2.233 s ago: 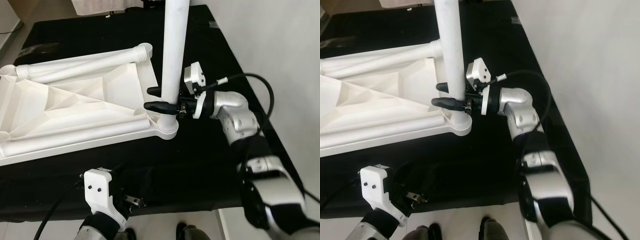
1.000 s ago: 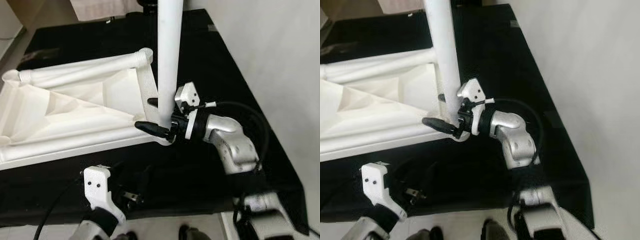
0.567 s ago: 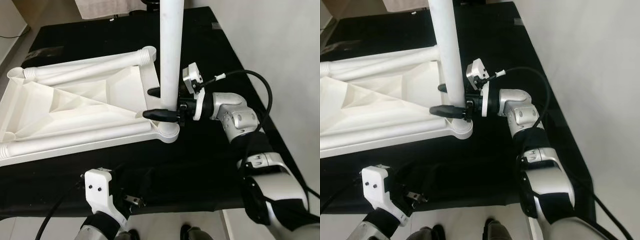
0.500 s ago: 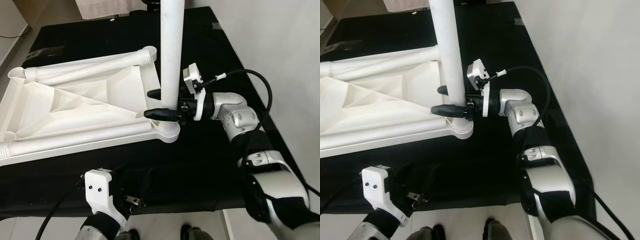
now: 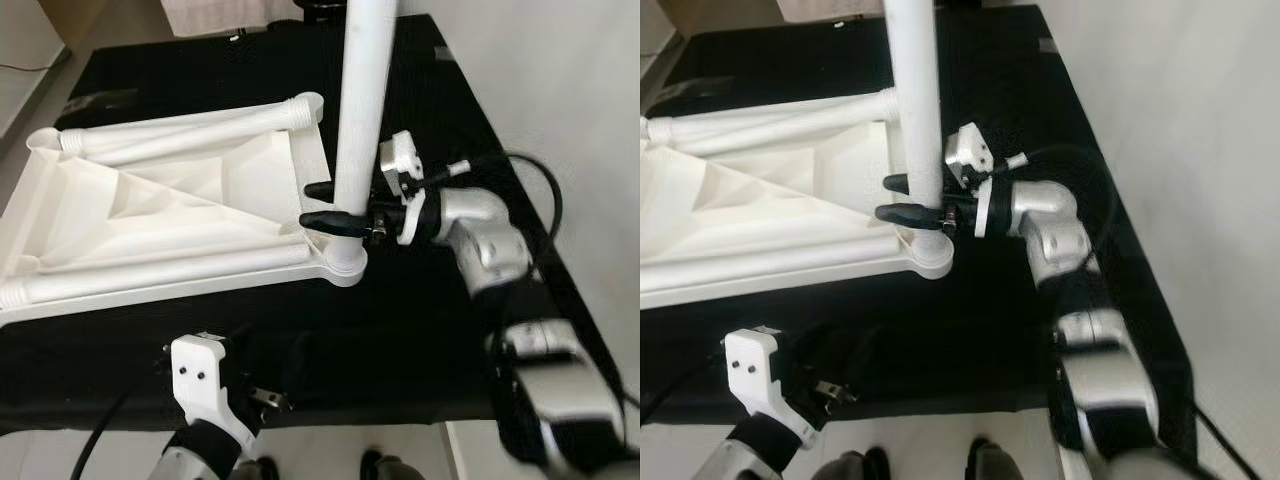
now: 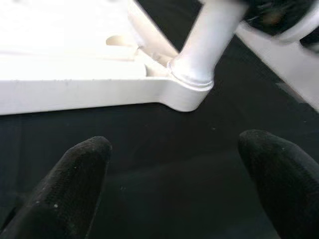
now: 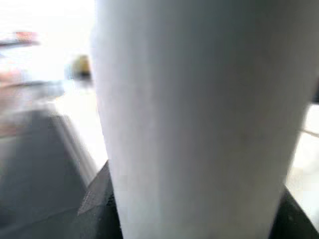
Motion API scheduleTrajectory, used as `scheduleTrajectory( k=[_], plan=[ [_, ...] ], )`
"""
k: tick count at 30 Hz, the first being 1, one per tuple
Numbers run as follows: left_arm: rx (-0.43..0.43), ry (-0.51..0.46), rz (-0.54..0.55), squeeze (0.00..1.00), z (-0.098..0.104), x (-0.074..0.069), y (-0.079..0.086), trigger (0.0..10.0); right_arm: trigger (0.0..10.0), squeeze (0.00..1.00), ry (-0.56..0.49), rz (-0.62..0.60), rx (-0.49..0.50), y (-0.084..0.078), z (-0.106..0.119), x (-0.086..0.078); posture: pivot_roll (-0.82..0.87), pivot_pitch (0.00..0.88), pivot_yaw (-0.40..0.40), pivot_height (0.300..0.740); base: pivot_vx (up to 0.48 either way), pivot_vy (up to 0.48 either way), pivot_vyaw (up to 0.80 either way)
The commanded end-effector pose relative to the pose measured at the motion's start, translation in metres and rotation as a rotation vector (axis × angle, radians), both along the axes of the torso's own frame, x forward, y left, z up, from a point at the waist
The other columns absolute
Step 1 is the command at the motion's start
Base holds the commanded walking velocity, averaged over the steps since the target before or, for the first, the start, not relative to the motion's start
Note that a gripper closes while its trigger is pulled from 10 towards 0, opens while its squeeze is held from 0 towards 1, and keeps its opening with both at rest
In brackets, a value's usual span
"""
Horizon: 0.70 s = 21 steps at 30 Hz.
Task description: Building children table
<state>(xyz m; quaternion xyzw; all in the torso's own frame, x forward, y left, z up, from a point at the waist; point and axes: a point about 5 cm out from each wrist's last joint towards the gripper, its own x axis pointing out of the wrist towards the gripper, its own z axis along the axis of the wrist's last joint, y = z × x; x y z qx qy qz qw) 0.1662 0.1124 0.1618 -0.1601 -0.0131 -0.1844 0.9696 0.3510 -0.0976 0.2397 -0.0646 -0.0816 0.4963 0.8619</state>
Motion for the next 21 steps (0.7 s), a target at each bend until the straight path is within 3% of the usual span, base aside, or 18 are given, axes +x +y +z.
scheduleTrajectory(
  k=[1, 2, 3, 4, 6, 13, 14, 15, 16, 17, 18, 19, 21],
  plan=[
    [0.008, 0.025, -0.001, 0.0, -0.004, -0.002, 0.001, 10.0, 0.0, 0.0, 0.178, -0.174, -0.051, -0.006, -0.041, 0.002, 0.02, 0.279, 0.014, 0.74, 0.0, 0.0, 0.0],
    [0.01, 0.023, 0.001, 0.0, -0.004, -0.001, 0.003, 10.0, 0.0, 0.0, 0.222, -0.404, -0.05, -0.001, -0.059, -0.016, -0.01, 0.283, 0.036, 0.74, 0.0, 0.0, 0.0],
    [0.011, 0.023, -0.002, 0.0, -0.005, 0.0, 0.005, 10.0, 0.0, 0.0, 0.221, -0.525, -0.052, 0.006, -0.064, -0.027, -0.02, 0.283, 0.045, 0.74, 0.0, 0.0, 0.0],
    [0.012, 0.023, -0.003, 0.0, -0.005, 0.001, 0.006, 10.0, 0.0, 0.0, 0.214, -0.573, -0.05, 0.011, -0.065, -0.034, -0.02, 0.283, 0.045, 0.74, 0.0, 0.0, 0.0],
    [0.015, 0.022, -0.015, 0.0, -0.006, 0.003, 0.005, 10.0, 0.0, 0.0, 0.15, -0.561, -0.048, 0.02, -0.058, -0.026, -0.01, 0.261, 0.039, 0.74, 0.0, 0.0, 0.0],
    [0.017, 0.019, -0.002, 0.0, -0.006, 0.004, 0.006, 10.0, 0.0, 0.0, 0.161, -0.512, -0.038, 0.033, -0.06, -0.022, 0.0, 0.263, 0.04, 0.74, 0.0, 0.0, 0.0],
    [0.017, 0.018, 0.003, 0.0, -0.006, 0.004, 0.006, 10.0, 10.0, 0.0, 0.16, -0.486, -0.032, 0.037, -0.058, -0.025, 0.0, 0.265, 0.04, 0.74, 0.0, 0.0, 0.0],
    [0.017, 0.018, 0.003, 0.0, -0.006, 0.004, 0.006, 10.0, 10.0, 0.0, 0.16, -0.486, -0.032, 0.037, -0.058, -0.025, 0.0, 0.265, 0.04, 0.74, 0.0, 0.0, 0.0],
    [0.017, 0.018, 0.003, 0.0, -0.005, 0.003, 0.007, 10.0, 10.0, 0.81, 0.155, -0.446, -0.005, 0.041, -0.055, -0.027, 0.0, 0.266, 0.041, 0.74, 0.0, 0.0, 0.0],
    [0.017, 0.018, 0.003, 0.0, -0.005, 0.003, 0.007, 10.0, 10.0, 0.81, 0.155, -0.446, -0.005, 0.041, -0.055, -0.027, 0.0, 0.266, 0.041, 0.74, 0.0, 0.0, 0.0],
    [0.015, 0.019, 0.0, 0.0, -0.005, 0.003, 0.006, 10.0, 10.0, 1.0, 0.152, -0.377, 0.029, 0.047, -0.047, -0.032, 0.0, 0.269, 0.041, 0.74, 0.0, 0.0, 0.0],
    [0.013, 0.019, -0.006, 0.0, -0.005, 0.003, 0.006, 10.0, 10.0, 1.0, 0.132, -0.288, 0.082, 0.051, -0.032, -0.033, 0.0, 0.271, 0.04, 0.74, 0.0, 0.0, 0.0],
    [0.013, 0.019, -0.007, 0.0, -0.004, 0.003, 0.005, 10.0, 10.0, 1.0, 0.12, -0.235, 0.099, 0.051, -0.025, -0.033, 0.0, 0.272, 0.04, 0.74, 0.0, 0.0, 0.0]
  ],
)
